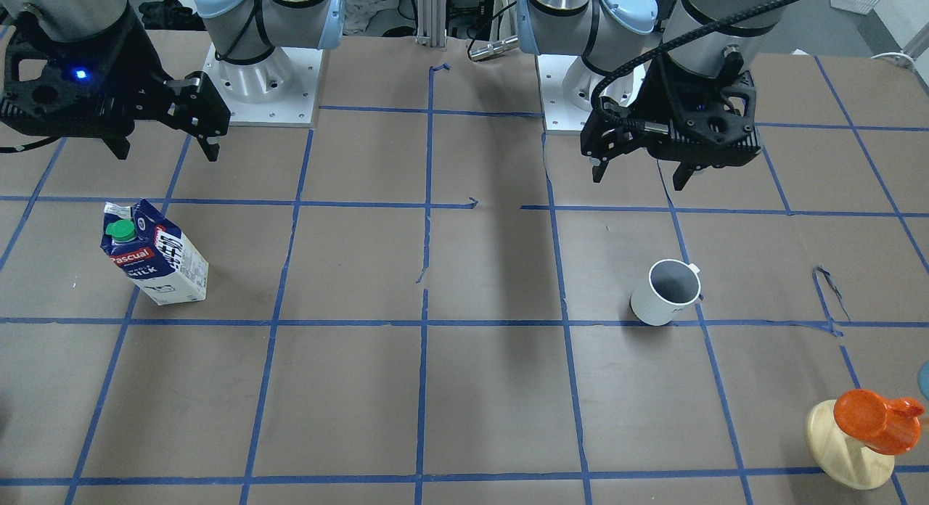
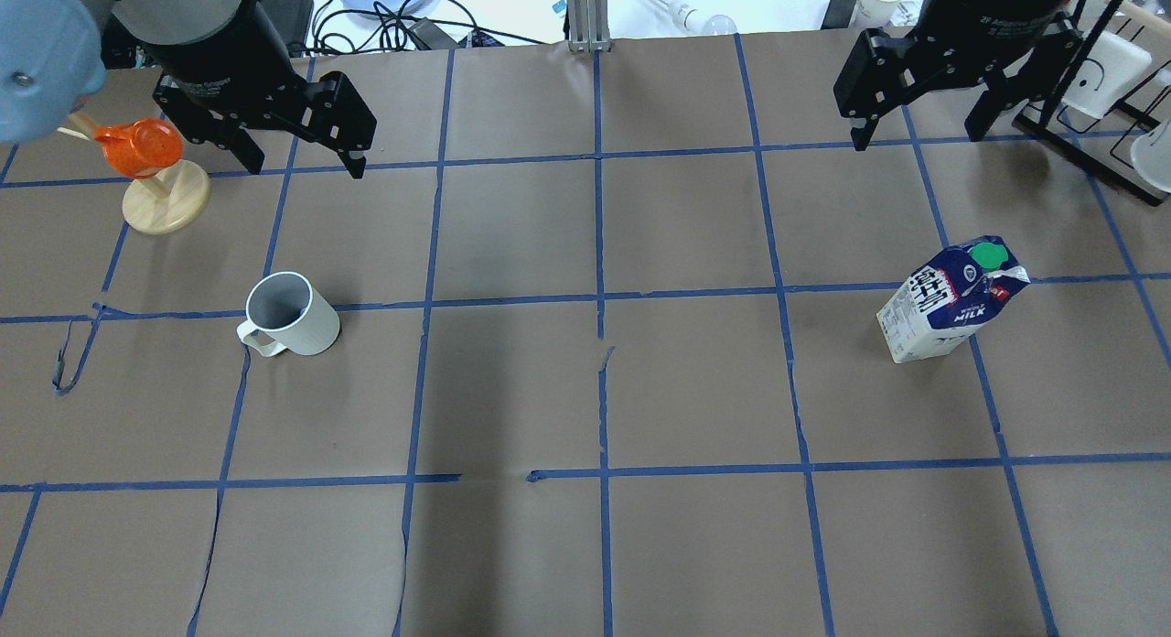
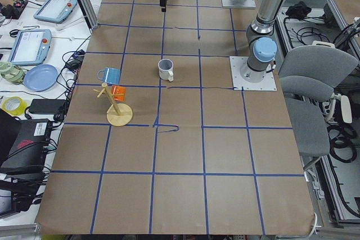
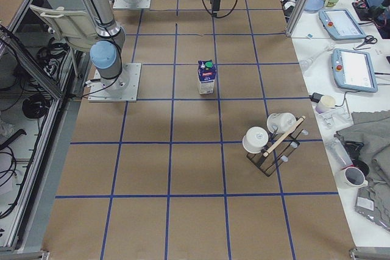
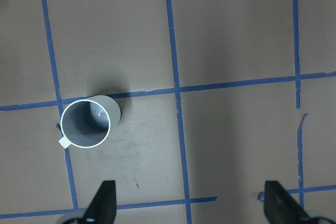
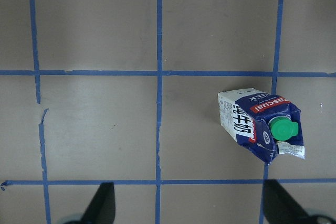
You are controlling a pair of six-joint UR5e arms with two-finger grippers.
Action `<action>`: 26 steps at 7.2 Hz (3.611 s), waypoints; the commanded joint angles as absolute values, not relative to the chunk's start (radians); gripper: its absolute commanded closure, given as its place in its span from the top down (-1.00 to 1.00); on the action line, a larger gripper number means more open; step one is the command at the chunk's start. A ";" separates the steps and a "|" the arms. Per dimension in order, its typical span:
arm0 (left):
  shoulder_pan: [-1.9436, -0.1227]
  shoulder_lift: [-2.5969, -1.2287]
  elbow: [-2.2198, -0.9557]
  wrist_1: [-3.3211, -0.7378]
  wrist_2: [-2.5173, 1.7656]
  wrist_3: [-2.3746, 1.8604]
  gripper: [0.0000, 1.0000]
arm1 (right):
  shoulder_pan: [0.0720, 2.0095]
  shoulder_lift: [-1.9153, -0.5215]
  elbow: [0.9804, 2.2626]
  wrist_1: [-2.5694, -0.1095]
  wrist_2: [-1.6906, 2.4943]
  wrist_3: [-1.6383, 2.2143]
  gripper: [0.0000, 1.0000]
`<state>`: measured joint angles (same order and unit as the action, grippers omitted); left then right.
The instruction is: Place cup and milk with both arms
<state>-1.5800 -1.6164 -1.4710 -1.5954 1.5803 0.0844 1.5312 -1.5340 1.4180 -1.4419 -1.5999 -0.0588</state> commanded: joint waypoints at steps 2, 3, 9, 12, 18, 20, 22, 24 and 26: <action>-1.580 -1.617 -1.473 -1.595 1.578 0.084 1.00 | 1.532 -1.534 1.419 -1.442 -1.598 -0.058 1.00; -1.580 -1.612 -1.473 -1.595 1.583 0.087 1.00 | 1.532 -1.534 1.419 -1.442 -1.600 -0.058 1.00; -1.574 -1.618 -1.474 -1.588 1.588 0.101 1.00 | 1.531 -1.534 1.420 -1.442 -1.600 -0.060 1.00; -1.565 -1.620 -1.462 -1.586 1.585 0.104 1.00 | 1.531 -1.536 1.416 -1.440 -1.603 -0.061 1.00; -1.312 -1.692 -1.573 -1.450 1.539 0.404 1.00 | 1.531 -1.536 1.416 -1.440 -1.601 -0.060 1.00; -1.293 -1.724 -1.624 -1.390 1.537 0.426 1.00 | 1.531 -1.536 1.416 -1.442 -1.601 -0.060 1.00; -1.215 -1.782 -1.719 -1.254 1.534 0.521 1.00 | 1.532 -1.540 1.419 -1.440 -1.601 -0.060 1.00; -1.181 -1.828 -1.814 -1.195 1.548 0.554 1.00 | 1.532 -1.543 1.419 -1.440 -1.601 -0.061 1.00; -1.172 -1.856 -1.877 -1.195 1.548 0.543 1.00 | 1.532 -1.545 1.420 -1.440 -1.601 -0.060 1.00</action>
